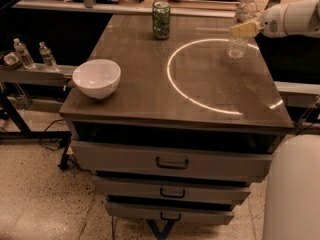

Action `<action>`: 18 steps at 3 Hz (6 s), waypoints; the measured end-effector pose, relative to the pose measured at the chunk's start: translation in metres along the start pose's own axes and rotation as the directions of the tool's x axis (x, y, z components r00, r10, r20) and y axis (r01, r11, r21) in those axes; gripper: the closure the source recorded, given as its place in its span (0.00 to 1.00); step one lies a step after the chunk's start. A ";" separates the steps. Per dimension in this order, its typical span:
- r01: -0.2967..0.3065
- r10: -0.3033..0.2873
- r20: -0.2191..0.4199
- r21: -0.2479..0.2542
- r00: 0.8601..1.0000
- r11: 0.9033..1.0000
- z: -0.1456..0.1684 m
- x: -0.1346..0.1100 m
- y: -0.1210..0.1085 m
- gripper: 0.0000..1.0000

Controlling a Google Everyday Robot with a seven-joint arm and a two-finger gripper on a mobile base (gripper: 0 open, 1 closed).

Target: Place water bottle into white bowl

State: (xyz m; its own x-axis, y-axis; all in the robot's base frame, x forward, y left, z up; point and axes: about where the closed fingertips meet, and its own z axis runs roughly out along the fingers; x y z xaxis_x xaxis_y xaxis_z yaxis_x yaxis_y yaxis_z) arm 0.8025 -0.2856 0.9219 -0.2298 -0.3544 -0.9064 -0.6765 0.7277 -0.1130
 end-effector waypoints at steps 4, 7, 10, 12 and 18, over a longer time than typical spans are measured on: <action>0.012 -0.003 0.102 -0.082 0.995 0.997 -0.002 -0.043 0.034 1.00; 0.013 0.036 0.166 -0.287 0.986 0.958 0.015 -0.080 0.150 1.00; -0.027 0.128 0.190 -0.459 0.973 0.888 0.040 -0.077 0.238 1.00; -0.011 0.193 0.245 -0.591 0.950 0.807 0.050 -0.115 0.313 1.00; -0.101 0.362 0.235 -0.700 0.902 0.707 0.108 -0.141 0.400 0.76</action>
Offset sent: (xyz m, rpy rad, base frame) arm -0.0057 0.0013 0.0214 0.0467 -0.0365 0.0126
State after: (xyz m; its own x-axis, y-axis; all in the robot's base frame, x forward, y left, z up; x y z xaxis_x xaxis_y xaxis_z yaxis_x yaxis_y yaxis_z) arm 0.6397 0.1188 0.9605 -0.2877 0.0811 -0.9543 -0.9449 0.1386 0.2966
